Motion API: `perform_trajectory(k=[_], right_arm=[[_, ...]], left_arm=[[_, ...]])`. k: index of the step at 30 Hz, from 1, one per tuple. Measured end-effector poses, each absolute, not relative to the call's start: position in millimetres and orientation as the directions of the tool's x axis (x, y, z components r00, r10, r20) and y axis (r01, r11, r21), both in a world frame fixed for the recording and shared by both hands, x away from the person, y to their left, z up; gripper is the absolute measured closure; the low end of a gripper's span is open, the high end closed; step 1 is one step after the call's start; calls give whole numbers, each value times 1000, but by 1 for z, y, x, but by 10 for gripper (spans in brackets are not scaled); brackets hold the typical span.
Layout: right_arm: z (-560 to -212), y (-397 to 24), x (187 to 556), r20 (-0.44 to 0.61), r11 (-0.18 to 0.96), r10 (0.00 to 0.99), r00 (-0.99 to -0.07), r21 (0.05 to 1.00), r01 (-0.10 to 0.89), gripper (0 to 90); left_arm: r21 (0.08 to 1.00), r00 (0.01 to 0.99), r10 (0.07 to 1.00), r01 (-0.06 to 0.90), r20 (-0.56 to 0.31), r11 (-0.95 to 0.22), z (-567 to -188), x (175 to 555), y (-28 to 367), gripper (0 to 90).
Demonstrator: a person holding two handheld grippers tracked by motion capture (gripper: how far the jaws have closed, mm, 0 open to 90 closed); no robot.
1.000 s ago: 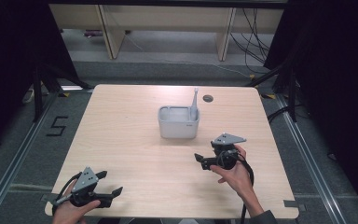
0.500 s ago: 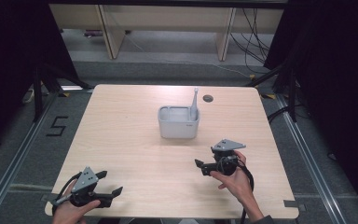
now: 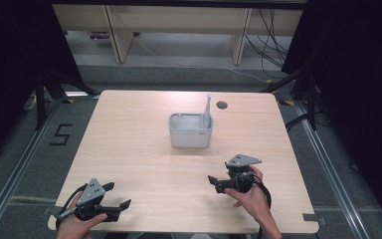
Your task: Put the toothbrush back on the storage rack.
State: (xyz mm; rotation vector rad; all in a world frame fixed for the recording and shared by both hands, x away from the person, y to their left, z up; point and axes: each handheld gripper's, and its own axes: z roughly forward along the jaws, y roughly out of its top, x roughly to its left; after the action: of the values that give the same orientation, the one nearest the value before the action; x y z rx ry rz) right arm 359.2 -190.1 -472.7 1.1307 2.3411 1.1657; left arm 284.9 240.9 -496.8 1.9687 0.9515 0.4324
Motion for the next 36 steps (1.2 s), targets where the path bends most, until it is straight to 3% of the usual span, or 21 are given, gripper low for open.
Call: perform_trajectory(k=[36], right_arm=[[-487, -206, 331, 84, 399, 766, -637, 715, 574, 168]], left_arm=[[832, 648, 759, 452, -59, -321, -497, 285, 241, 148]])
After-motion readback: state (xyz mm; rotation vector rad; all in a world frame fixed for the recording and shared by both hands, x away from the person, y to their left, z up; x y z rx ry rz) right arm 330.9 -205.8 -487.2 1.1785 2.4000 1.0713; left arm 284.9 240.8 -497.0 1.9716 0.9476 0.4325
